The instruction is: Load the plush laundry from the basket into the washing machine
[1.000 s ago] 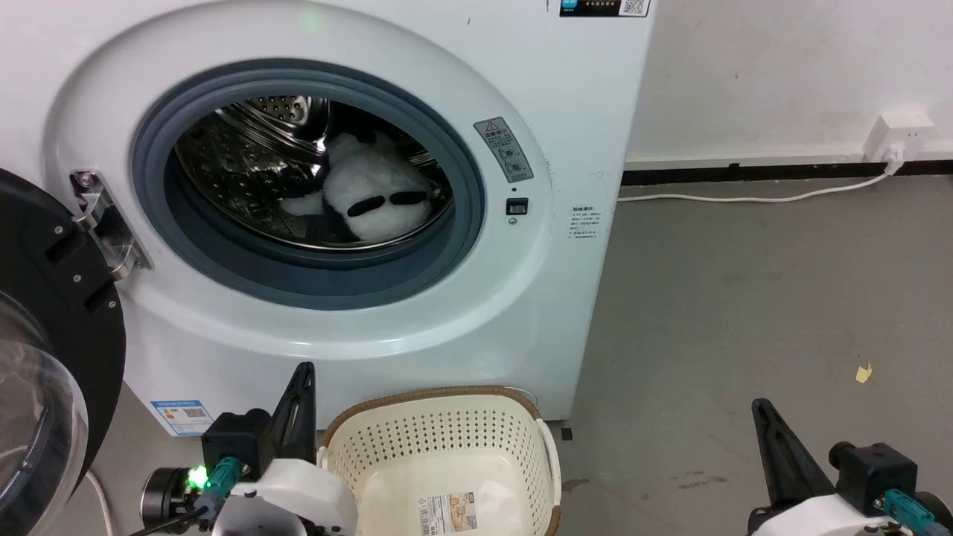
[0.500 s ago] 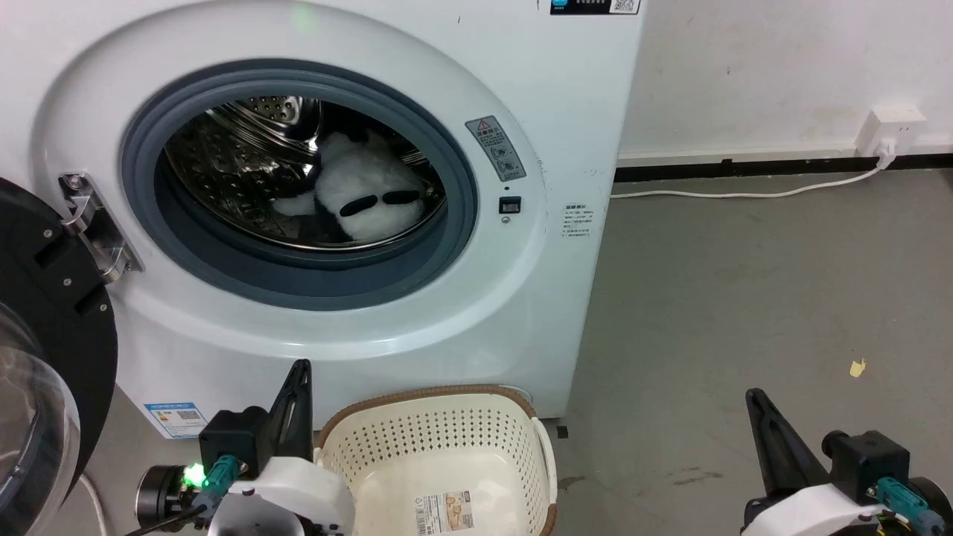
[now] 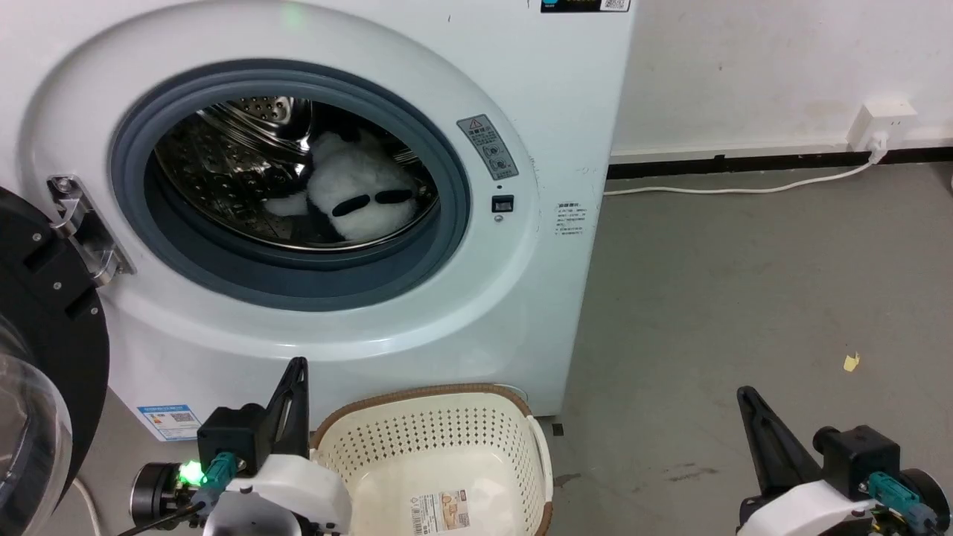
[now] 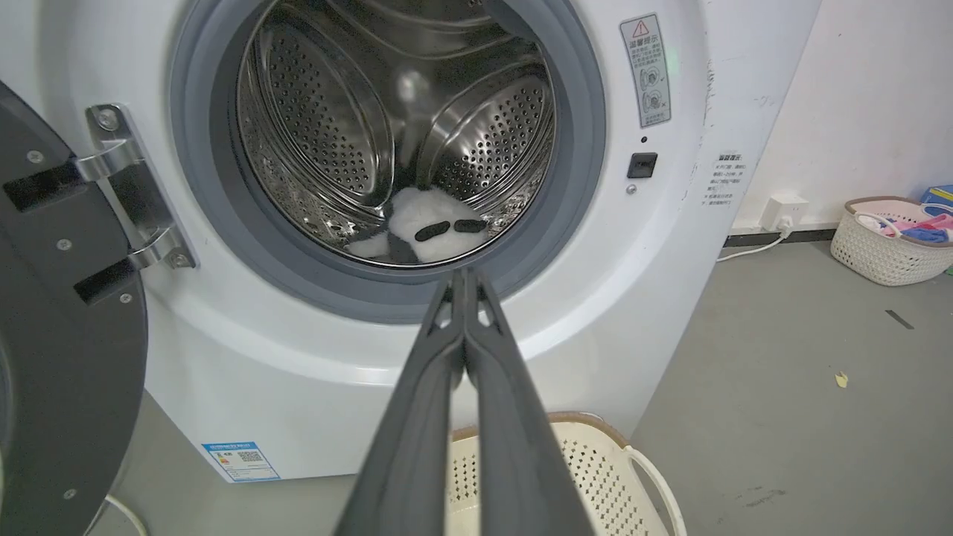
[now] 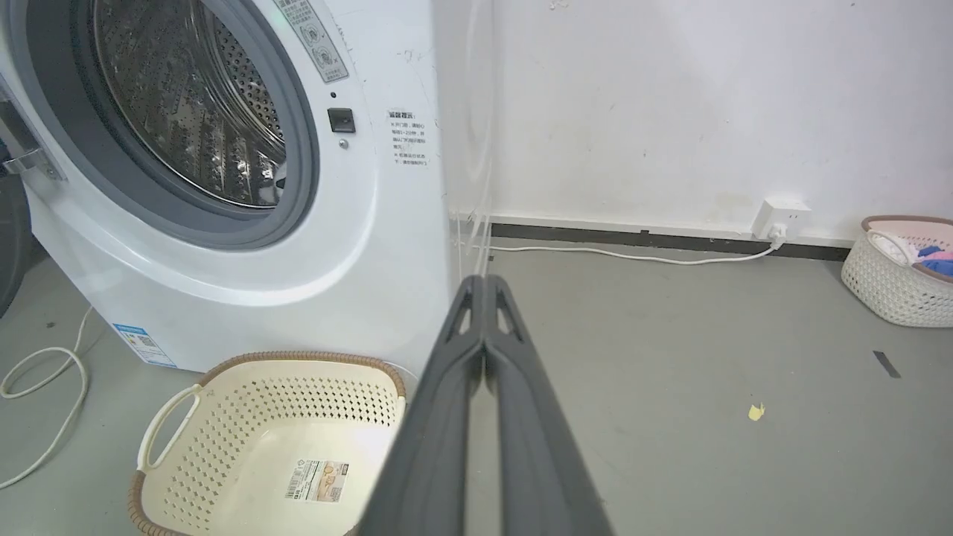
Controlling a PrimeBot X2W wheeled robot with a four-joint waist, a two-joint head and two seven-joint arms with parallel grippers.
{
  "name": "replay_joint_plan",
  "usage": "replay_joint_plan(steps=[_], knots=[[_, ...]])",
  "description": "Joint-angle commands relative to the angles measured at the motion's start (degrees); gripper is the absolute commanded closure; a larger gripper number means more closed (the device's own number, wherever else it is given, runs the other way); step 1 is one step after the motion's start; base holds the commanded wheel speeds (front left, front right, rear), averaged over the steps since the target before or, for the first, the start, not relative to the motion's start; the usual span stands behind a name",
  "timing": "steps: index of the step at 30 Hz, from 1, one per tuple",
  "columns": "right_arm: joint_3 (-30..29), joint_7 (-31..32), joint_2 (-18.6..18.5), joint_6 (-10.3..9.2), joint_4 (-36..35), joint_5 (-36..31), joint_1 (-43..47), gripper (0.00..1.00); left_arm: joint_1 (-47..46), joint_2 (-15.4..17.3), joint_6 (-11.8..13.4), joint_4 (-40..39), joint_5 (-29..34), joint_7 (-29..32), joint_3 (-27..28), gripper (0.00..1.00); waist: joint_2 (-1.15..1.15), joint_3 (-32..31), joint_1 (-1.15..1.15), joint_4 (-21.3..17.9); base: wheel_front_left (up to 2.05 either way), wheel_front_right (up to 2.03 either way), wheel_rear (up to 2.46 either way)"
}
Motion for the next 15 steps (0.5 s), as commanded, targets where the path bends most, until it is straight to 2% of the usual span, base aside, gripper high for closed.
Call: replay_joint_plan(steps=[1, 15], knots=[[0.1, 0.2, 0.1, -0.03, -0.4, -0.6, -1.3, 1.00, 1.2, -0.3, -0.3, -0.5, 0.6, 0.2, 0.5, 1.00, 0.00, 0.0, 0.00, 0.0, 0.00, 0.00, 0.00], [0.5, 1.4, 0.2, -0.04, -1.0, -2.0, -1.9, 1.00, 1.6, -1.3, -1.2, -1.8, 3.1, 1.6, 2.4, 1.00, 0.00, 0.2, 0.00, -0.8, 0.00, 0.00, 0.00]])
